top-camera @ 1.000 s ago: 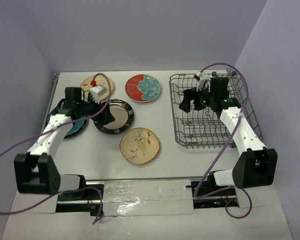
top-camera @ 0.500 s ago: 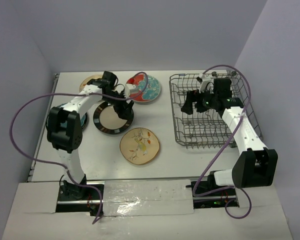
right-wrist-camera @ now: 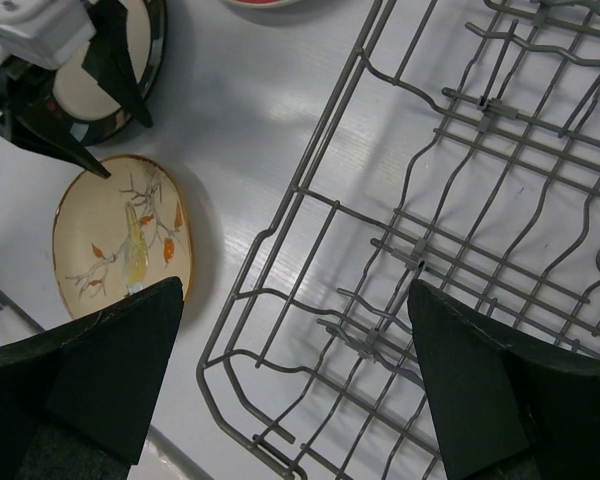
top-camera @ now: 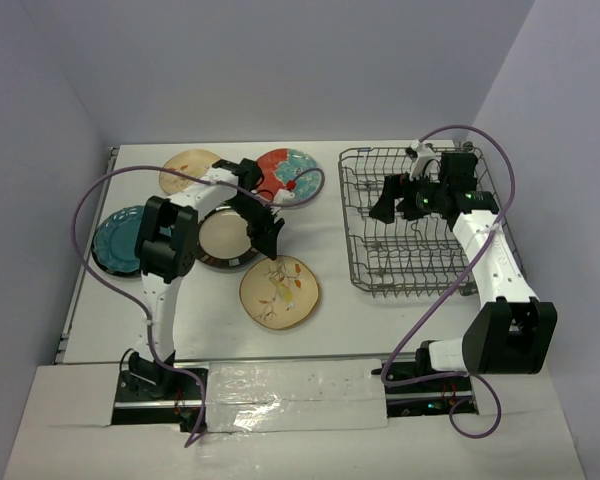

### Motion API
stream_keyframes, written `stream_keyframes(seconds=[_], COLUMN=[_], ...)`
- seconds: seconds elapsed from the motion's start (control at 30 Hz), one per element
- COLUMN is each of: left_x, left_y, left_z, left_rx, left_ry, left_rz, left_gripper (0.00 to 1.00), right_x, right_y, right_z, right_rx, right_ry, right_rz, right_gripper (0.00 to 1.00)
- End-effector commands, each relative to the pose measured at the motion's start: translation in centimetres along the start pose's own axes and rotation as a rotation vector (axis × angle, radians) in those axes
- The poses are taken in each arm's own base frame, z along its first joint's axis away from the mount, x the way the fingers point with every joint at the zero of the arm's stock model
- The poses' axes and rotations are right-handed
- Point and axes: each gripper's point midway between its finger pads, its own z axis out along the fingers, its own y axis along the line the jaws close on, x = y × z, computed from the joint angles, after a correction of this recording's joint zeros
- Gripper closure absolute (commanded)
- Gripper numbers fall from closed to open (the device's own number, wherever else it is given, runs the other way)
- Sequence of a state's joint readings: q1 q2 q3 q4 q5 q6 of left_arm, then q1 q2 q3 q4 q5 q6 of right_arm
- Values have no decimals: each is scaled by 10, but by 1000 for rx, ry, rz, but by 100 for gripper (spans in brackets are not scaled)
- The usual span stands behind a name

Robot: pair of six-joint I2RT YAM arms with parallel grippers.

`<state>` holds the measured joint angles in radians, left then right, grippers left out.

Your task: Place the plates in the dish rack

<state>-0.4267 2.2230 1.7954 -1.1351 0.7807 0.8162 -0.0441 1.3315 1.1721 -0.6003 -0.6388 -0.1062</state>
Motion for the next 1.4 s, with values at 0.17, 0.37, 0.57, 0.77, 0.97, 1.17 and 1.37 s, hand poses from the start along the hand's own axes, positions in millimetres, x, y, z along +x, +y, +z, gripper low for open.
stream_keyframes(seconds=[0.17, 0.37, 0.57, 0.77, 0.97, 1.17, 1.37], left_x=[3, 19, 34, 40, 0, -54, -77], left_y=[-9, -12, -21, -23, -39, -86, -114], left_z=[24, 39, 53, 57, 33, -33, -86], left_rx=[95, 124, 140, 131, 116, 111, 65], left_ry=[33, 62, 115, 124, 20, -181, -309], left_rz=[25, 0, 5, -13, -14, 2, 16], left_gripper=[29, 37, 48, 80, 100, 100, 100], right_x=[-19, -19, -20, -22, -22, -32, -34], right_y=[7, 11, 13, 13, 15, 27, 78], right_z=[-10, -11, -10, -10, -7, -8, 5], right_rx=[-33, -50, -62, -66, -74, -53, -76], right_ry=[-40, -39, -38, -43, -61, -98, -88], right_rz=[-17, -14, -10, -9, 27, 4, -94], right_gripper=[0, 0, 0, 0, 0, 0, 0])
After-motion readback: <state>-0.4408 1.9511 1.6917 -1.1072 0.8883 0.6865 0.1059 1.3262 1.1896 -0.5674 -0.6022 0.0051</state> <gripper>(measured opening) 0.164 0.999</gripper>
